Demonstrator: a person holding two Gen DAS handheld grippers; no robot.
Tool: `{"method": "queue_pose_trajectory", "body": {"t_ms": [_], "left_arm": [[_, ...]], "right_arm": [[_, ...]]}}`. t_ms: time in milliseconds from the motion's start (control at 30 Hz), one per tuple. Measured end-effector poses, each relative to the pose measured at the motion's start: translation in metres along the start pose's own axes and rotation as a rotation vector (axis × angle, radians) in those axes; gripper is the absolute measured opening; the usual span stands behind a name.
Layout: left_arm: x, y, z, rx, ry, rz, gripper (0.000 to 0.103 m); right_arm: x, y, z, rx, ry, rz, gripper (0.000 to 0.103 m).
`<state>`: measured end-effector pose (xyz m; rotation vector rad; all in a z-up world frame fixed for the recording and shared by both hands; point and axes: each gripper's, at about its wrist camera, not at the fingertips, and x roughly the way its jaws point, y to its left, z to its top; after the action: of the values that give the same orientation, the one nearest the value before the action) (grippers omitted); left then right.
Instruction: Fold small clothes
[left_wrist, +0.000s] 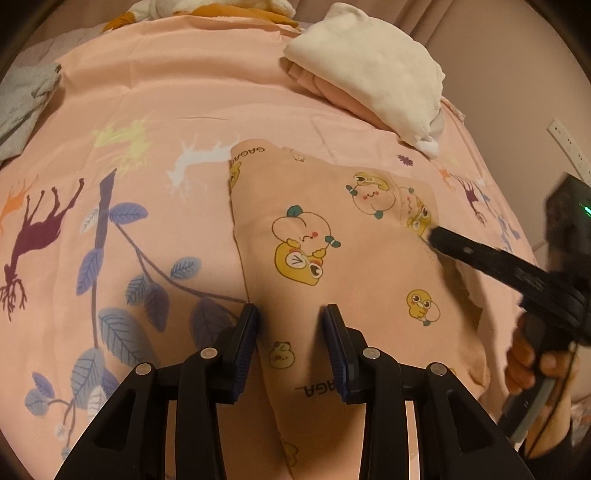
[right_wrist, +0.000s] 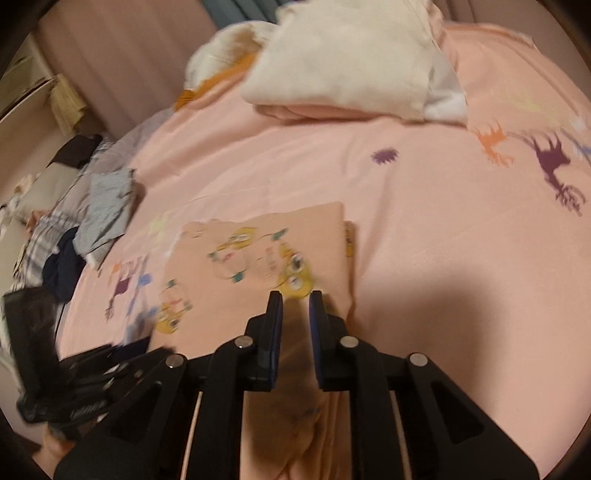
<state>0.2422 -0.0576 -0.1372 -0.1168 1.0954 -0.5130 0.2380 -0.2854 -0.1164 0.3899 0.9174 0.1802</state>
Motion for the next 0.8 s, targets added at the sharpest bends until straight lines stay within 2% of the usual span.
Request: {"method": "queue_pose_trajectory", "body": {"t_ms": [133,200,267,367,400,467,533,567,800], "left_arm": [[0.0,0.001,-0.001,-0.01,-0.003,-0.003,0.036],[0.001,-0.001,-0.002,-0.01,-0.006,0.001,0.036],[0.0,-0.002,-0.004,-0.012,-0.005,0.001,0.036],[-0.002,0.0,-0.008,-0.021,-0.004,-0.007,0.04],[-0.005,0.002,-0.01,-0.027,-0.004,-0.012,0.042],[-0.012,0.009,-0.015,-0.054,-0.008,-0.026,0.052],[-0.018,0.017,-0.02,-0.09,-0.01,-0.065,0.053],[-0.019,0.02,-0.022,-0.103,-0.009,-0.079,0.053],[-0.016,0.036,-0.018,-0.203,0.016,-0.188,0.055]], "right_arm": [[-0.016,0.014,-0.019,-0.067,-0.002,0.046,0.016],[-0.016,0.018,-0.031,-0.105,0.018,0.034,0.016],[-0.011,0.017,-0.045,-0.148,0.047,-0.014,0.014],[-0.019,0.012,-0.051,-0.148,0.043,-0.016,0.015],[-0.024,0.009,-0.05,-0.133,0.047,-0.006,0.017],[-0.032,0.006,-0.049,-0.106,0.05,0.02,0.028],[-0.042,-0.002,-0.049,-0.059,0.039,0.056,0.05],[-0.045,-0.008,-0.049,-0.03,0.032,0.068,0.054],[-0.031,-0.05,-0.044,0.224,0.07,0.207,0.057]]}}
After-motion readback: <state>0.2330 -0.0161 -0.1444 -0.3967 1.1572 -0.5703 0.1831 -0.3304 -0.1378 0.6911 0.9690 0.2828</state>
